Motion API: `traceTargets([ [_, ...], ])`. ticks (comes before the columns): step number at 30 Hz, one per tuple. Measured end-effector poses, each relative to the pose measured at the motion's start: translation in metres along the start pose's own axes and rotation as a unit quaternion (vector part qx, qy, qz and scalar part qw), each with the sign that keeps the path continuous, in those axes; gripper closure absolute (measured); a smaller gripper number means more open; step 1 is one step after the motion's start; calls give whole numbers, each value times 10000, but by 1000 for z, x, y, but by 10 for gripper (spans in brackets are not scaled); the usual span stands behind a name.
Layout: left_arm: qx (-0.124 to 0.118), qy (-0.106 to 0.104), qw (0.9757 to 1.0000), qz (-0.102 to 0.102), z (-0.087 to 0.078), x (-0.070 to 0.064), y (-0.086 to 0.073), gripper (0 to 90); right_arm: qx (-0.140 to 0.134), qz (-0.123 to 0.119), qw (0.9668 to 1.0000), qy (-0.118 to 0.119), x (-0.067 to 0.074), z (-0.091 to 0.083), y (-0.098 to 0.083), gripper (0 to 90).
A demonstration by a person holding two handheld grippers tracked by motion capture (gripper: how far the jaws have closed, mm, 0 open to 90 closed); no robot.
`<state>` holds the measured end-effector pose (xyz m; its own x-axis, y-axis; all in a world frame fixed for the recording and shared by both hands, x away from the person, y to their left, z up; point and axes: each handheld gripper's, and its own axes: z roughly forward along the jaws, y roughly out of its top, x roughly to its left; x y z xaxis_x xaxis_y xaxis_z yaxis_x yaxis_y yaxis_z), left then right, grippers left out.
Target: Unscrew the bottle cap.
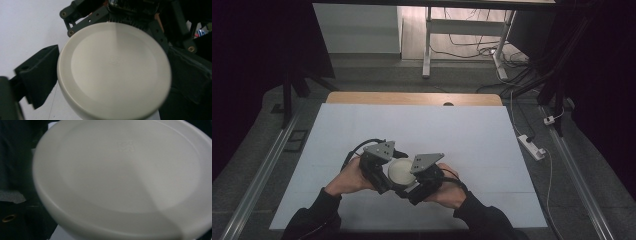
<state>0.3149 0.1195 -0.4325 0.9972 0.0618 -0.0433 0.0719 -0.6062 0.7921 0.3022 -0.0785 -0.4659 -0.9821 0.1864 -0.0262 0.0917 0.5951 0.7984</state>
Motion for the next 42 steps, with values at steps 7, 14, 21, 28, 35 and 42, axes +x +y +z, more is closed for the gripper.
traceTargets([
  [7,-163,330,9991,-225,2,-1,1,76,-35,95,9998,-159,-2,-3,1,64],
  [14,-172,927,9918,-858,11,-1,5,77,83,391,9977,-551,-9,-2,-2,64],
  [21,-205,1570,9765,-1460,21,-8,13,77,97,614,9947,-822,-13,-3,-4,64],
  [28,-83,1662,9747,-1492,24,-8,16,55,117,660,9937,-894,-15,-2,-5,64],
  [35,104,1177,9901,-764,4,-10,19,0,46,517,9965,-648,-12,-2,-4,64],
  [42,-17,373,9988,-303,-6,-7,8,2,-86,288,9994,-194,-7,-4,-2,64],
])
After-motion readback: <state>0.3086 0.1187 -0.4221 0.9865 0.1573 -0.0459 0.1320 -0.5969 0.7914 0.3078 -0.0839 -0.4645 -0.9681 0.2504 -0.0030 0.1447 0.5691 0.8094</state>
